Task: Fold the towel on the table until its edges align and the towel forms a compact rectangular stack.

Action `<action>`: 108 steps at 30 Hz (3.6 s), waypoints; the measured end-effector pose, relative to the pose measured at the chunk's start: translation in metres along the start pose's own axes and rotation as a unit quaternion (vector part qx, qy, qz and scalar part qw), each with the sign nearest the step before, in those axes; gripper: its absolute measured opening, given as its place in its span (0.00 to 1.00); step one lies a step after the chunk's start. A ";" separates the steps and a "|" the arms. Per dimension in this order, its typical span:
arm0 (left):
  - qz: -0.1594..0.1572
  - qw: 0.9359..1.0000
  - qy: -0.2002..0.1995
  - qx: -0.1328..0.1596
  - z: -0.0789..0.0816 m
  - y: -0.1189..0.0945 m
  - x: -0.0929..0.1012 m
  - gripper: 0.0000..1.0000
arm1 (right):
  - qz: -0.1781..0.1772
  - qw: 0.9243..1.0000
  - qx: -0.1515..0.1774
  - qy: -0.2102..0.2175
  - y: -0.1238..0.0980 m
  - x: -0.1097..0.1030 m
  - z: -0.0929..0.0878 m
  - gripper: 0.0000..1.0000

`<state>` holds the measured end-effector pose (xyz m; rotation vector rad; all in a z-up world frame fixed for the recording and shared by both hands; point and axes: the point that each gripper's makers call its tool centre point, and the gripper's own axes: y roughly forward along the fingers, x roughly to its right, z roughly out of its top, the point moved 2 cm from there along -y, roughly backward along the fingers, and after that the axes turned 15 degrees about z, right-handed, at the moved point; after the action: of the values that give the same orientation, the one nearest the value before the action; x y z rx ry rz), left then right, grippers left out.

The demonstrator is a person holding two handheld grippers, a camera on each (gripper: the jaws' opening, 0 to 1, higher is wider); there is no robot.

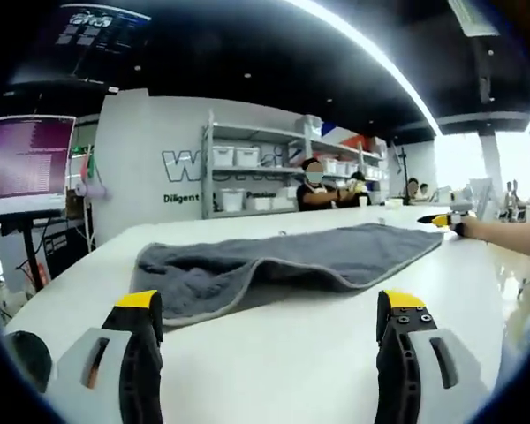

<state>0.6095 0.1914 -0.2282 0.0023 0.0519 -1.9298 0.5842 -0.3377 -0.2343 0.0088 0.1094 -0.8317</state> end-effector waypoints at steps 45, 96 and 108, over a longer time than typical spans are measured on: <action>-0.011 1.000 -0.021 0.021 0.016 -0.029 0.008 0.89 | 0.001 0.994 -0.107 -0.030 0.051 0.180 -0.003 0.26; 0.008 0.999 -0.041 -0.028 0.001 -0.005 -0.012 0.99 | 0.030 0.999 0.013 -0.030 -0.054 0.006 0.015 1.00; 0.018 0.999 -0.033 -0.035 -0.005 -0.014 -0.002 0.99 | 0.039 0.999 0.017 -0.034 -0.059 0.007 0.015 1.00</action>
<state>0.5974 0.1986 -0.2331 -0.1052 0.0746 -1.8897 0.5471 -0.3837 -0.2176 0.0168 0.0308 -0.7552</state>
